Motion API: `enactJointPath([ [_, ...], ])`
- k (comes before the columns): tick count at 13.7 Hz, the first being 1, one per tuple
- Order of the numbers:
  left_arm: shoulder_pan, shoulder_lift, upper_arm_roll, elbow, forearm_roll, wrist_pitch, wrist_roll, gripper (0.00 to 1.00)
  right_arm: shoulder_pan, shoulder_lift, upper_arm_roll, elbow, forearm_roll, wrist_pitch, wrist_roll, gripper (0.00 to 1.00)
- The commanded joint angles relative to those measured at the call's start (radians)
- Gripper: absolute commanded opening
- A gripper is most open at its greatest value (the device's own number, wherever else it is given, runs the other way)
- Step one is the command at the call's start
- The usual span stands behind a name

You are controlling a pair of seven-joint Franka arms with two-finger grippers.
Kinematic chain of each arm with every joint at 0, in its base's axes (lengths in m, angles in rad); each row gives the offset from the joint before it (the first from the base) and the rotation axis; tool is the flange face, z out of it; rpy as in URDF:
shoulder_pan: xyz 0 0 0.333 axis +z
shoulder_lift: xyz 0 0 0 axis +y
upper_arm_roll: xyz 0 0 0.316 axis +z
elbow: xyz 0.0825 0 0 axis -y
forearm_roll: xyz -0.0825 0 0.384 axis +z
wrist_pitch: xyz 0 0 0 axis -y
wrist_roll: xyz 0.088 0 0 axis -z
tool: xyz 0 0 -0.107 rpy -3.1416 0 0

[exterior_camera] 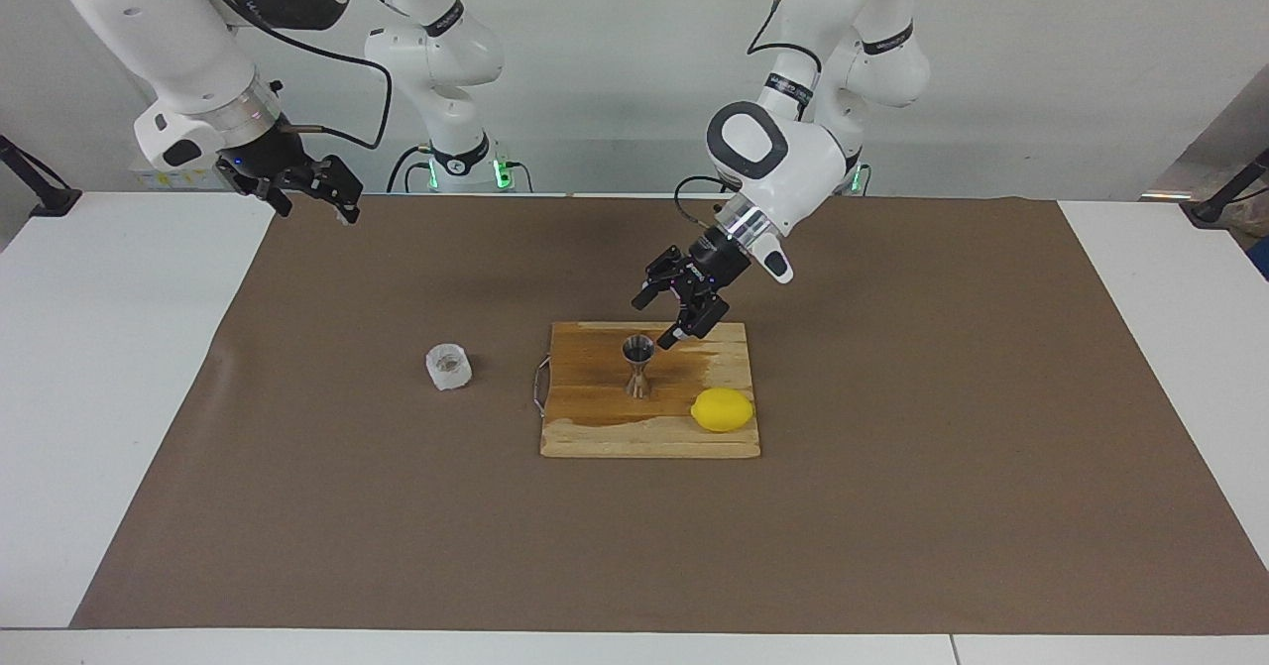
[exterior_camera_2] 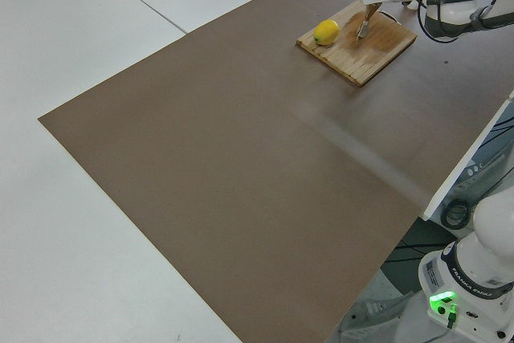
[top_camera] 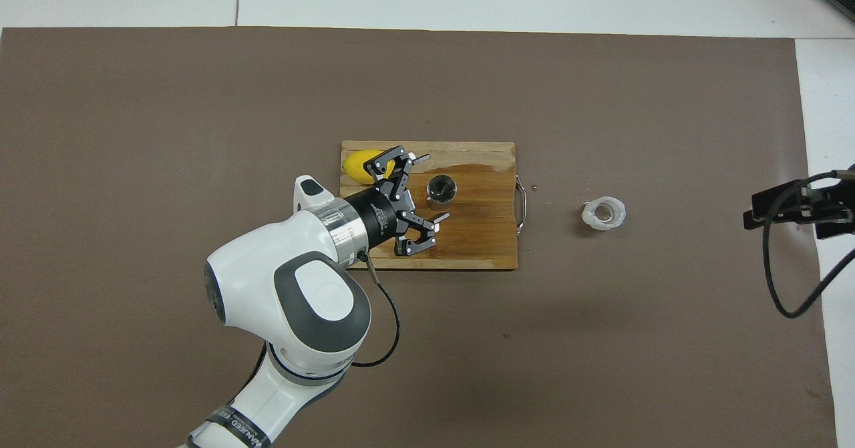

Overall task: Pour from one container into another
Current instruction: 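Open the left gripper to release the metal cup on the board, then retract the left gripper while the right gripper reaches the white cup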

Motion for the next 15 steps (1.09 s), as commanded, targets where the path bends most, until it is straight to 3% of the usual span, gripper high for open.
enactJointPath([
  [1,0.003,-0.007,0.018,0.021,0.153,-0.009,0.013,1.0,-0.009,-0.026,0.003,-0.023,0.021,-0.01,-0.181,1.0],
  [3,0.038,-0.007,0.033,0.04,0.299,-0.029,0.015,1.0,-0.026,-0.029,0.002,-0.044,0.021,0.013,-0.379,1.0],
  [8,0.19,-0.005,0.04,0.13,0.794,-0.322,0.029,1.0,-0.075,-0.084,-0.006,-0.199,0.05,0.207,-0.926,1.0],
  [13,0.329,-0.057,0.041,0.133,0.999,-0.533,0.258,1.0,-0.169,-0.038,-0.006,-0.299,0.261,0.344,-1.405,1.0],
  [15,0.394,-0.094,0.04,0.124,1.106,-0.603,0.372,1.0,-0.196,0.017,-0.006,-0.325,0.41,0.382,-1.577,1.0],
])
